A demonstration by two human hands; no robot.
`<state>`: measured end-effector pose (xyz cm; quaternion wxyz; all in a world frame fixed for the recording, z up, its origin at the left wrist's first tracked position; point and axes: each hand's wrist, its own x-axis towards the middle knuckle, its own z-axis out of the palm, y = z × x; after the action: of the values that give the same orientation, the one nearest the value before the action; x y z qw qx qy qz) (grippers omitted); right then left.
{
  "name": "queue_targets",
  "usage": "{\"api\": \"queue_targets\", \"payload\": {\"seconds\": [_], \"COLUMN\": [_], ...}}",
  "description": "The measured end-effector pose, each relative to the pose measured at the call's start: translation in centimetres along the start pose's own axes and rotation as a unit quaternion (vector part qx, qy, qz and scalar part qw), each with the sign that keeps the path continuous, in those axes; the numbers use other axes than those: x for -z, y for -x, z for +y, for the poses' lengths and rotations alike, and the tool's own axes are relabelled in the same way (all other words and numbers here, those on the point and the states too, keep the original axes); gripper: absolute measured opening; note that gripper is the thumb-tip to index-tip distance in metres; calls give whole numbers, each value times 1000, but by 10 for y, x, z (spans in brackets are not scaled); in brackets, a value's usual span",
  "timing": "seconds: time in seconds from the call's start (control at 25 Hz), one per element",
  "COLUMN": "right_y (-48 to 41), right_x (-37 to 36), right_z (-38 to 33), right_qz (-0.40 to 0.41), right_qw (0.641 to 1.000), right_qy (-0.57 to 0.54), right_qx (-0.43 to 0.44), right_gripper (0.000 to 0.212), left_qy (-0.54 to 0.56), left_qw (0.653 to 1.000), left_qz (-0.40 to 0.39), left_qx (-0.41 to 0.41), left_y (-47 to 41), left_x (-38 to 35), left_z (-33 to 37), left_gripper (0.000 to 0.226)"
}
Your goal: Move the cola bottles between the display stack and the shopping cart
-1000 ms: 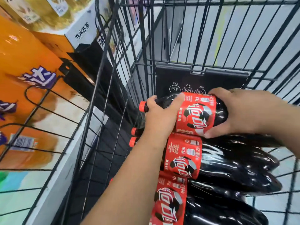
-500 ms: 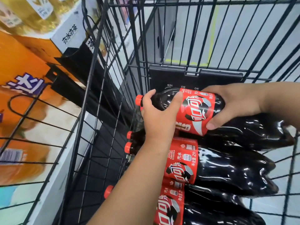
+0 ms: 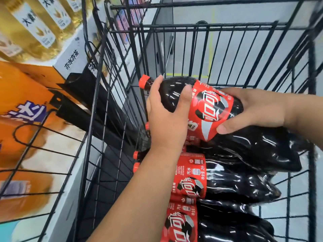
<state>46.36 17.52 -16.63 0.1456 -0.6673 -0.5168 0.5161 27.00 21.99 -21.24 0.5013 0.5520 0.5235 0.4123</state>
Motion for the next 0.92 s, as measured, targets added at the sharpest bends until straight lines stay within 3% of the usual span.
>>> {"api": "queue_targets", "payload": {"seconds": [0.32, 0.52, 0.72, 0.84, 0.92], "right_y": [71, 115, 151, 172, 186], "right_x": [-70, -140, -187, -207, -223], "right_z": [-39, -70, -108, -130, -138], "right_qz": [139, 210, 278, 289, 291], "right_qw": [974, 935, 904, 905, 902], "right_qy": [-180, -285, -324, -312, -318], "right_qx": [-6, 0, 7, 0, -2], "right_gripper": [97, 99, 80, 81, 78], "left_qy": [39, 53, 132, 148, 146], "left_qw": [998, 997, 976, 967, 965], "left_qz": [-44, -52, -109, -125, -132], "left_qx": [-14, 24, 135, 164, 175], "left_y": [26, 62, 99, 118, 133], "left_x": [34, 73, 111, 137, 151], "left_z": [44, 70, 87, 102, 110], "left_gripper": [85, 110, 102, 103, 92]}}
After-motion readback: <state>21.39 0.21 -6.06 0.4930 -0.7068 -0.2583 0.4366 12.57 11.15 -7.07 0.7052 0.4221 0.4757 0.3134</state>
